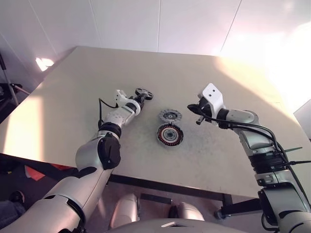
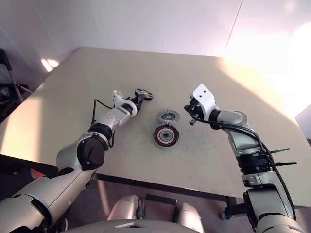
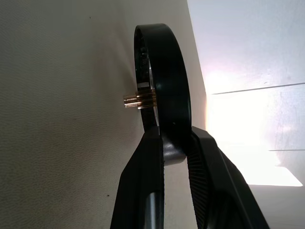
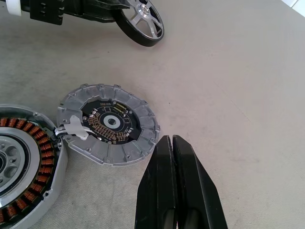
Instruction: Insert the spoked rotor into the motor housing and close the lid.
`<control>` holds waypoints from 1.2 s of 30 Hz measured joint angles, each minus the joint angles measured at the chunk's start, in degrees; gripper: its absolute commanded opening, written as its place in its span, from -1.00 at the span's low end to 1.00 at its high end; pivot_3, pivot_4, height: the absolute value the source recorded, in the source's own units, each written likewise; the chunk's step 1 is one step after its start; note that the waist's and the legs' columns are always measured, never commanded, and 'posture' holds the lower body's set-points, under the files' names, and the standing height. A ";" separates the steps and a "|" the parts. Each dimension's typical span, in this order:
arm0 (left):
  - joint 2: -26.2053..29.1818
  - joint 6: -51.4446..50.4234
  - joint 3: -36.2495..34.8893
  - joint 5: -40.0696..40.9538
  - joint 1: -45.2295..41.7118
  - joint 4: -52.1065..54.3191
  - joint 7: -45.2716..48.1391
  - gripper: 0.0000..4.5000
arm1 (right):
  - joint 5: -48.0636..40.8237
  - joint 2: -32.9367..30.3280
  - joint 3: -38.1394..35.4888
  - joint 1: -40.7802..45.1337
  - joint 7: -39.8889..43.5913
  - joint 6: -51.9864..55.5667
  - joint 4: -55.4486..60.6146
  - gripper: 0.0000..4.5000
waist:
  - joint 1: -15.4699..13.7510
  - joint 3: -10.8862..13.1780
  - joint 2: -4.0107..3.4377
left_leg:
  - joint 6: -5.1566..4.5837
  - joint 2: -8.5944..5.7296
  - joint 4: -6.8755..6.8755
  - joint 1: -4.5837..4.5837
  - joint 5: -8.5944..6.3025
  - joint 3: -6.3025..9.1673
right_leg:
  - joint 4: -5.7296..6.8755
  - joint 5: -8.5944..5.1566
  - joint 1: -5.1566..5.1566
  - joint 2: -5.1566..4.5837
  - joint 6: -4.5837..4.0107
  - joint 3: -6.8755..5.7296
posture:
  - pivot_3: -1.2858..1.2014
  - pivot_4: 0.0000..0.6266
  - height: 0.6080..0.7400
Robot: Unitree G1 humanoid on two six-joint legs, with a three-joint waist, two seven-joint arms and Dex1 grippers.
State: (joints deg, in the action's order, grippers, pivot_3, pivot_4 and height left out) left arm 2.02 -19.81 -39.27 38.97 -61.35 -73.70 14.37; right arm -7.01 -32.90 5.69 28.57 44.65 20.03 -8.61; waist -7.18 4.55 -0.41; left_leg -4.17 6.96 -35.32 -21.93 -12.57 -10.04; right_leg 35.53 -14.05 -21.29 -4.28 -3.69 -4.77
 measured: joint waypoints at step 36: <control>5.44 -63.49 23.96 6.44 18.52 40.50 31.32 -0.84 | 11.80 -5.75 -0.52 1.13 -11.99 -0.57 -14.82 -1.00 | 0.27 0.07 -0.15 | 0.14 -0.01 0.20 0.23 0.14 -0.03 | 0.02 -0.04 0.10 0.00 -0.06 0.02 | 0.03 -1.00 1.00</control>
State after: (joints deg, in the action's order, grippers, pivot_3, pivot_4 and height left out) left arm 7.46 -83.30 -15.31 45.41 -42.83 -33.20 45.70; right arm 4.78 -38.65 5.17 29.70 32.66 19.46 -23.42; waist -6.91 4.62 -0.56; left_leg -4.03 6.96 -35.12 -21.70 -12.43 -10.07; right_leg 35.55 -14.09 -21.19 -4.28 -3.75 -4.74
